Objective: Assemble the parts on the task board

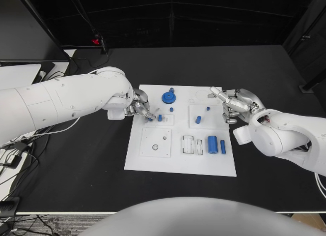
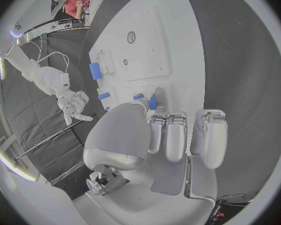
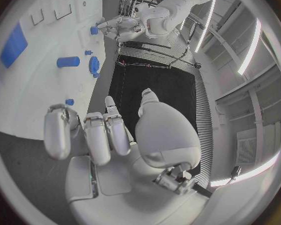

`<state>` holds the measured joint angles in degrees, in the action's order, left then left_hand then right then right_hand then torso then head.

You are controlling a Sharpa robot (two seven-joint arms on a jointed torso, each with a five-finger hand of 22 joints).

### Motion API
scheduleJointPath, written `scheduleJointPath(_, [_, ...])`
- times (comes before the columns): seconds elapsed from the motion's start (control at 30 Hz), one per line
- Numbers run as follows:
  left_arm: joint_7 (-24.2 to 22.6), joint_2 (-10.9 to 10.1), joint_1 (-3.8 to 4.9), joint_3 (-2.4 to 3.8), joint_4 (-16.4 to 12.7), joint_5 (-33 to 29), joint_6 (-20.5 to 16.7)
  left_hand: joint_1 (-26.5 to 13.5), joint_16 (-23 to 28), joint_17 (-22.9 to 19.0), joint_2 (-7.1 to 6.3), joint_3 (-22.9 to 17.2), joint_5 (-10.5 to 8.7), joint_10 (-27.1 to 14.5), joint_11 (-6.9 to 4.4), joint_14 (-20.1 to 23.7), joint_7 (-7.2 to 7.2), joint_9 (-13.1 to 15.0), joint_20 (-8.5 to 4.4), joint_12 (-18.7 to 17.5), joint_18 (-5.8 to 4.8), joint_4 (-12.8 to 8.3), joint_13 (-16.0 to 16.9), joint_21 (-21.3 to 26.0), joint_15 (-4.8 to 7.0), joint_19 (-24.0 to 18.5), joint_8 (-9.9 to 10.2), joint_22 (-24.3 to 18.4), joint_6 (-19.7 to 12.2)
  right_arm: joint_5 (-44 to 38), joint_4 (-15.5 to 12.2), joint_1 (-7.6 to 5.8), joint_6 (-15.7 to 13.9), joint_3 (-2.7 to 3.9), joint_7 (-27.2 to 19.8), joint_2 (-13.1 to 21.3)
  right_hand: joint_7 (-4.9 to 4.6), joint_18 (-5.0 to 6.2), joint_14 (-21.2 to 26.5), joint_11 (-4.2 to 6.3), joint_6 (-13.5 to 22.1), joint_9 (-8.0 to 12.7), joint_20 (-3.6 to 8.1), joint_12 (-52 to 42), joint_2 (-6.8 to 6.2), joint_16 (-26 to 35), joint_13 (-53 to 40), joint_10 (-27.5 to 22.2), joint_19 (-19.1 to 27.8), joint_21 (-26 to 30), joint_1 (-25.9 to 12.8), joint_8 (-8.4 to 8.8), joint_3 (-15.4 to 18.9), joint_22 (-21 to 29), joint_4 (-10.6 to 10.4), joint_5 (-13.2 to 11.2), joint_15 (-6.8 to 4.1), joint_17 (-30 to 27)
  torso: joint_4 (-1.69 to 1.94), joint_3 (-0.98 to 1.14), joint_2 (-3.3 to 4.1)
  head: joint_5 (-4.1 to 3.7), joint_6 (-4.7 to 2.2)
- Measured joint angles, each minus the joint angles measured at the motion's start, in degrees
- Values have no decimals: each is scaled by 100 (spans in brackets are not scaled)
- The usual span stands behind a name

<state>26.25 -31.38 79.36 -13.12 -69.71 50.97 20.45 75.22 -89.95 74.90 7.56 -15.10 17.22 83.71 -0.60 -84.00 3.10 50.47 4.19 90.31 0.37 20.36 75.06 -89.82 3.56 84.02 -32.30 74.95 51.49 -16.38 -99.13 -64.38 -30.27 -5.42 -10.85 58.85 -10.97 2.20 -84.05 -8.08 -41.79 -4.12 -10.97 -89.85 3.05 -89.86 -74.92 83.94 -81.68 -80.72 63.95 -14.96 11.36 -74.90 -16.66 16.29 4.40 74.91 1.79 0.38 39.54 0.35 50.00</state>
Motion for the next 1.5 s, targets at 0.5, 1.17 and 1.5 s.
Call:
scheduleJointPath(0.5, [-7, 3, -2, 3, 8, -32, 41, -2, 0, 0, 2, 0, 0, -8, 8, 0, 11, -1, 0, -13, 0, 0, 3, 0, 0, 0, -2, 0, -11, 0, 12, 0, -9, 0, 3, -4, 0, 0, 0, 0, 0, 0, 0, 0, 0, 0, 0, 0, 0, 0, 0, 0, 0, 0, 0, 0, 0, 0, 1, 0, -1, -10, 0])
scheduleJointPath(1.17, [-7, -13, -4, 4, -9, -74, 119, -1, 0, 0, 1, -1, -15, -10, 10, 0, 10, 3, 21, -5, -1, 0, -1, 0, 0, -21, 13, -1, -11, 0, 18, 0, -13, 0, 8, -13, 0, 0, 0, 0, 0, 0, 0, 0, 0, 0, 0, 0, 0, 0, 0, 1, 0, 0, 0, 0, 0, 0, 4, 1, -2, -5, 0])
scheduleJointPath(1.5, [9, -8, -4, 5, 3, -88, 116, 0, 0, 0, 0, -1, -18, -10, 10, 0, 11, 8, 21, -1, 0, 0, 3, 0, 0, -21, 8, -2, -9, 0, 18, 0, -13, 0, 11, -16, 0, 0, 0, 0, 0, 0, 0, 0, 0, 0, 0, 0, 0, 0, 0, 1, 0, 0, 0, 0, 0, -1, 3, 1, -2, -4, 0])
